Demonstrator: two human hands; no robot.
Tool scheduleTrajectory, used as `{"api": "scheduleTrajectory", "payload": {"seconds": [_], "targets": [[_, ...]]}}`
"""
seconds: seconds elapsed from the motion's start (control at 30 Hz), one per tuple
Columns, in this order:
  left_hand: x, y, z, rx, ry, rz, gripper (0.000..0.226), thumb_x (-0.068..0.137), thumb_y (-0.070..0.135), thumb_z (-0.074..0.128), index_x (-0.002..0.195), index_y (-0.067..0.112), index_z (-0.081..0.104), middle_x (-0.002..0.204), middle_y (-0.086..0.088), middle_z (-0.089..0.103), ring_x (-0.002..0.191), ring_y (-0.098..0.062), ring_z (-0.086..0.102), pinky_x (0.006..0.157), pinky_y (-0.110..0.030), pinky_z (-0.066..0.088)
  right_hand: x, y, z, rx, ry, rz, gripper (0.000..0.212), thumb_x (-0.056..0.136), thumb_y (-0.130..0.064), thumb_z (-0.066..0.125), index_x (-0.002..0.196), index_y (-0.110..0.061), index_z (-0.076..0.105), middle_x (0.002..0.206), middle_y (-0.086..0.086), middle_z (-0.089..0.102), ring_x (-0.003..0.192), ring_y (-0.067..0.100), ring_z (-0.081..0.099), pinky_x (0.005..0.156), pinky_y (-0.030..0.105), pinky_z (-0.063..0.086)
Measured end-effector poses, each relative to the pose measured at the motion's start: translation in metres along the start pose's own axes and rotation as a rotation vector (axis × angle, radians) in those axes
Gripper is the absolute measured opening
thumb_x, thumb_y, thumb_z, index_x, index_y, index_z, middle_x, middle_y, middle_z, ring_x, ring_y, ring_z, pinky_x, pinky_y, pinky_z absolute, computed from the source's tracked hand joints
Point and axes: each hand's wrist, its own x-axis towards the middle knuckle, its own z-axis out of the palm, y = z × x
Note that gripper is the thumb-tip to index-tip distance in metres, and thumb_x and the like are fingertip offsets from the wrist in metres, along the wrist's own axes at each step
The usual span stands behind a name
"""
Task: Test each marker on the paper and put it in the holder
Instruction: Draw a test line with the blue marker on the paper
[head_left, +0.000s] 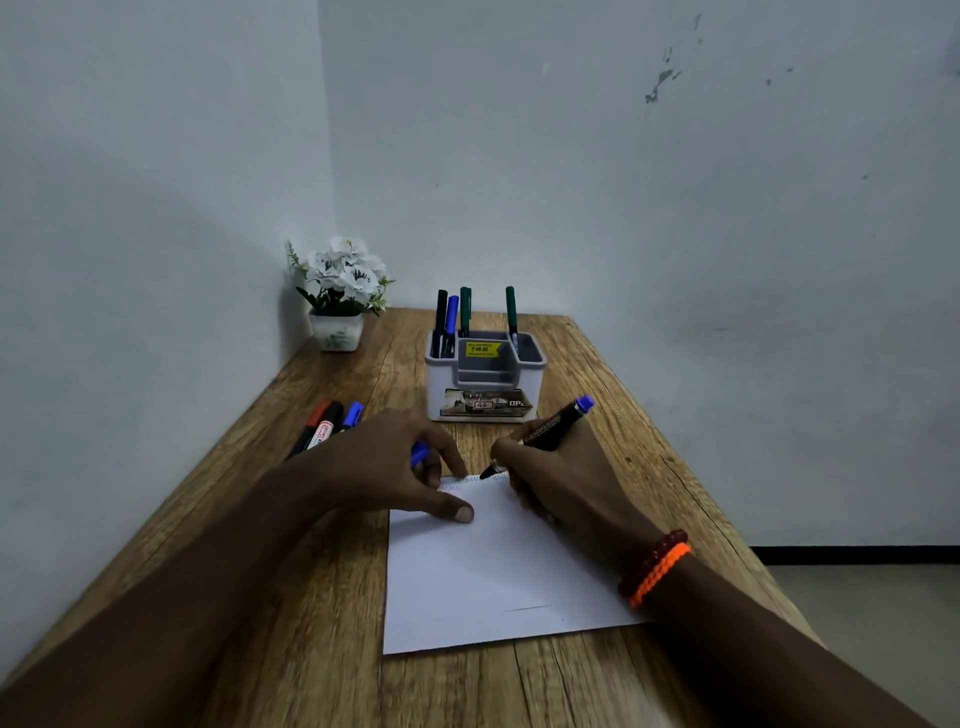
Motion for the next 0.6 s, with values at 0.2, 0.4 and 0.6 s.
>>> {"api": "scheduleTrajectory", "payload": {"seconds": [0.2,0.4,0.6], "targets": [[-0.0006,-0.0021,0.0004,-0.037,0.003,0.015,0.049,0.066,0.062,0.085,0.105,0.035,0.074,0.082,0.013,0.069,0.071,0.001,0.061,0.067,-0.017,0.045,-0.0031,-0.0057,0.0037,-0.053,-0.023,-0.043,0.017,0.088,-0.008,0.071,0.082,0.008,0.070,0.059,0.011,0.066,0.044,0.012,0.055,0.043,0.024,0.047],[0.0007,-0.0040,0.0016,-0.047,-0.004,0.008,0.049,0.067,0.061,0.085,0.106,0.035,0.073,0.083,0.011,0.070,0.072,-0.002,0.063,0.067,-0.017,0.046,-0.0034,-0.0045,0.0042,-0.065,-0.049,-0.037,0.010,0.087,-0.011,0.073,0.081,-0.004,0.070,0.056,0.002,0.066,0.047,0.009,0.059,0.047,0.022,0.048],[0.0003,-0.0012,0.0012,-0.027,-0.003,-0.002,0.049,0.068,0.061,0.084,0.108,0.035,0.073,0.085,0.013,0.068,0.079,-0.005,0.063,0.072,-0.020,0.048,-0.0038,-0.0046,0.0052,-0.059,-0.054,-0.027,0.011,0.088,-0.011,0.074,0.085,-0.002,0.071,0.061,0.005,0.068,0.049,0.009,0.061,0.049,0.023,0.049]]}}
